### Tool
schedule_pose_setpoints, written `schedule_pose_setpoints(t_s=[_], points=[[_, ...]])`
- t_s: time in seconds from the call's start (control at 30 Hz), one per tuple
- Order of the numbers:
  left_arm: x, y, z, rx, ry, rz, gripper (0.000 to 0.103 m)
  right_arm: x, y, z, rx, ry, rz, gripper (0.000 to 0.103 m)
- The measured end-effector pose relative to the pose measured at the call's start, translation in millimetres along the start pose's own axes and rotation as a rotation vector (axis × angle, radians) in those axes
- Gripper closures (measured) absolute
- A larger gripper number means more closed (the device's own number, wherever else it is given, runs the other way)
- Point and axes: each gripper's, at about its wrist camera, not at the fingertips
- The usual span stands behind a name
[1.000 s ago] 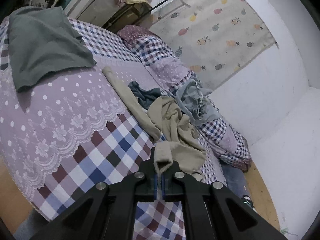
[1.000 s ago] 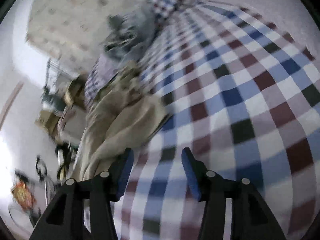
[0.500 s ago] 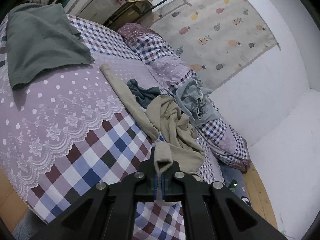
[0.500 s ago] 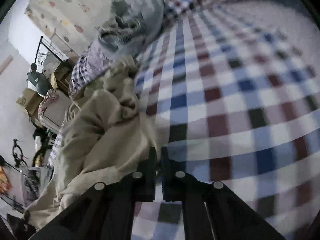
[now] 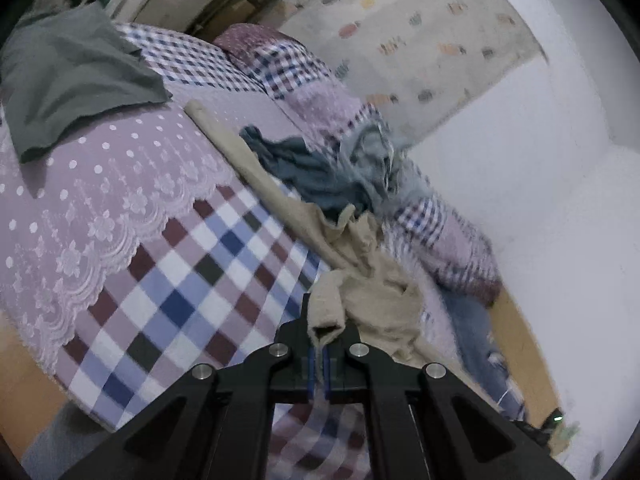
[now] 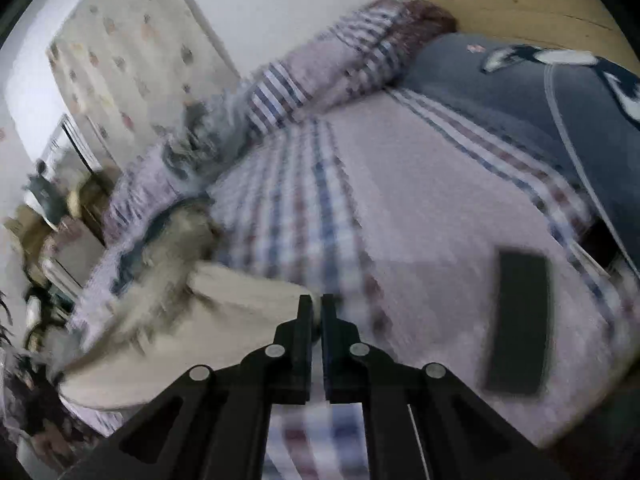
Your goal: Fold clothes
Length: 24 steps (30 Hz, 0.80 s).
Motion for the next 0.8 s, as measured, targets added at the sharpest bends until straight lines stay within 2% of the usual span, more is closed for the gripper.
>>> schedule_pose_setpoints(t_s=[0.13,0.3,0.37,0.43,0.47,0.53,0.57,0.67,0.73,0.8], points=[[5.9,2.4,11.6,-0.012,0.030,-0.047,0.102,17.3,3.7,37.7,0.008,0.077,0.019,0.101],[17.7,16.0,9.8,0.030,0.006,-0.078,0.102,21.7,6.3,78.3,0.023,0.159,0.065,0.100],[15.0,17.0,9.9,0.024,0.021,-0.113,0.102,15.4,4.0,87.0,0.031,0.206,0.123,0.098],[10.4,16.9,10.9,0.016,0.048,-0.162,0.102,13.2,2.3,90.0,0.048,0.233,0.256,0.095],[10.1,18.5,11.6,0.019,0.056,-0.180,0.102,16.1,-2.1,88.7,0.038,0.226,0.286,0.095],[10.5,22.6,13.1,0.031,0.069,-0.210,0.097,24.3,-11.0,81.8,-0.014,0.200,0.276,0.094],[10.7,24.7,13.8,0.037,0.075,-0.225,0.090,28.4,-12.7,76.1,-0.030,0.179,0.263,0.093],[21.8,29.8,14.5,0.065,0.050,-0.259,0.055,28.7,-4.3,57.8,-0.021,0.122,0.220,0.079],[34.1,32.1,13.2,0.094,0.007,-0.284,0.043,22.0,6.6,45.9,-0.012,0.093,0.171,0.067],[43.9,32.2,11.0,0.119,-0.030,-0.302,0.030,10.1,20.5,33.6,-0.004,0.065,0.105,0.064]])
Point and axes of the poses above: each gripper's, at about its wrist camera, not at the fingertips, and x roughly against the way its jaws point, y to its left, z to its underside
